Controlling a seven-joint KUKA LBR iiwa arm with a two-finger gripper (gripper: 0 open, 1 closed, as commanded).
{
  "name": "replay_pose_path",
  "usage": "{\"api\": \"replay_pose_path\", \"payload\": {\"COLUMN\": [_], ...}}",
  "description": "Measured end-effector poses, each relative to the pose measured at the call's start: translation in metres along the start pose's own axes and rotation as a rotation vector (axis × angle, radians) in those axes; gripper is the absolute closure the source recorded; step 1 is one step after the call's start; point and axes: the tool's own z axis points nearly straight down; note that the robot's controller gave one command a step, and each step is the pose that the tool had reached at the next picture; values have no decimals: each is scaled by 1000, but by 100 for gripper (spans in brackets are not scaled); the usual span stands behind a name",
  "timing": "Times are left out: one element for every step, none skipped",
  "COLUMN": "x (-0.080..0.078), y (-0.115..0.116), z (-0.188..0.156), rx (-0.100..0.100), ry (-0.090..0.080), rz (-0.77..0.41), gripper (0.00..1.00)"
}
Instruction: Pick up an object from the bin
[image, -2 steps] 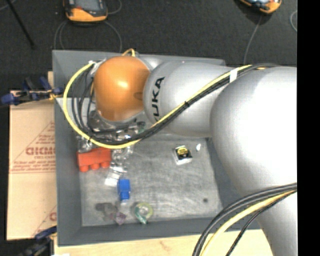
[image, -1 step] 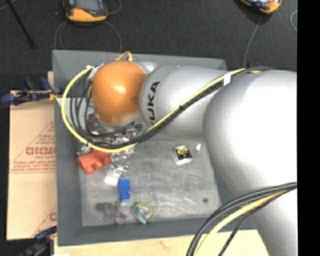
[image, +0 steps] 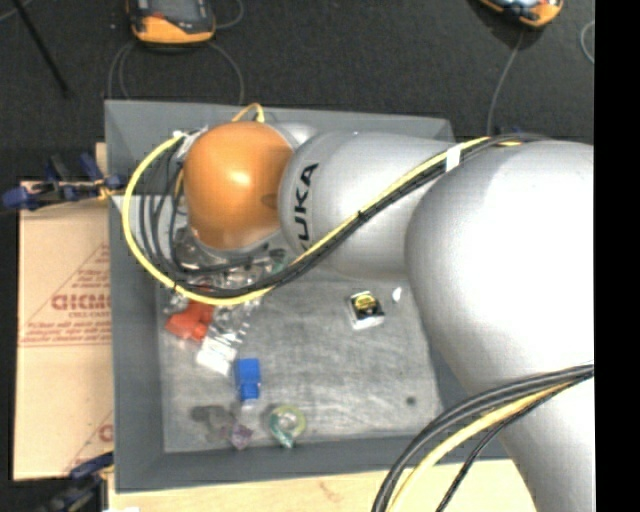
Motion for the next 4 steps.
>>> {"api": "replay_pose_path", "payload": {"x": [-1,20,69,57], "y": [-11,6,38,34], "z": [-123,-42,-101,-193], "rx": [1,-3,-7,-6], "ry": [-1,-5,4,0], "rz": [-12,38,-381,-667], "gripper": [100,100,100,100]}}
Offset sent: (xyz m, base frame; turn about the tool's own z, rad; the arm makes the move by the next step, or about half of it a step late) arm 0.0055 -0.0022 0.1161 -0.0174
